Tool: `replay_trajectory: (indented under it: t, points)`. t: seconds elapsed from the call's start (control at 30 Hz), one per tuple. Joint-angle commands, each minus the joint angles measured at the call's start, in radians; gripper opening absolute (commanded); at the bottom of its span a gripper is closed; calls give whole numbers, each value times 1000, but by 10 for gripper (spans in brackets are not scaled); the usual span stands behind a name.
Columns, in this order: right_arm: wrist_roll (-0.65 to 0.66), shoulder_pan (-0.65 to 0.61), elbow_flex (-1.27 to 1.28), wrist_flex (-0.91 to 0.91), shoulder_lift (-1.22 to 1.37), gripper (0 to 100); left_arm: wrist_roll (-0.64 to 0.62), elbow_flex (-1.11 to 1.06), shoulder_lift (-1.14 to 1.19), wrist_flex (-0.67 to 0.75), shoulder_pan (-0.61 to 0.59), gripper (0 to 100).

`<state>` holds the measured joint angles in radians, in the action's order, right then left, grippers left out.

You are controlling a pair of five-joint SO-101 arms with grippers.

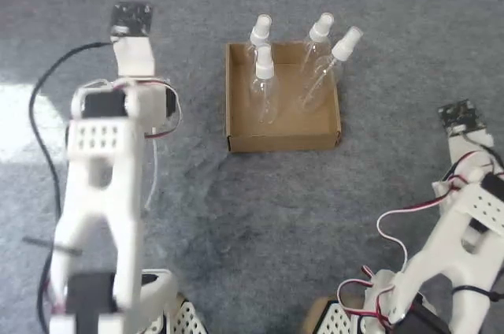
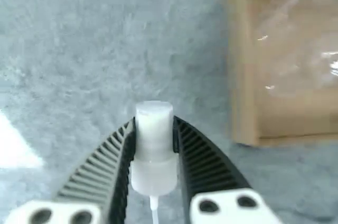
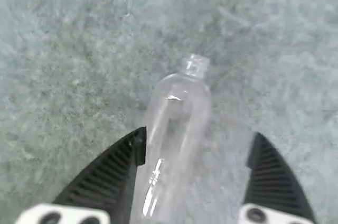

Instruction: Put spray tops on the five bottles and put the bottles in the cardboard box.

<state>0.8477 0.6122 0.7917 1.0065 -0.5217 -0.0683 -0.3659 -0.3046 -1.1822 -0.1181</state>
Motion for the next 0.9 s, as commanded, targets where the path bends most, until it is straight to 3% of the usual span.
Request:
replay_trajectory:
  t: [0.0, 0.3, 0.87]
  points:
    - [44, 19, -183, 140, -5, 318, -69, -140, -287, 17, 66, 10]
    - [31, 35, -175, 137, 113, 322, -41, -447, -532, 172, 86, 12]
    - [-164, 10, -397, 65, 495, 322, -41, -487, -534, 183, 86, 12]
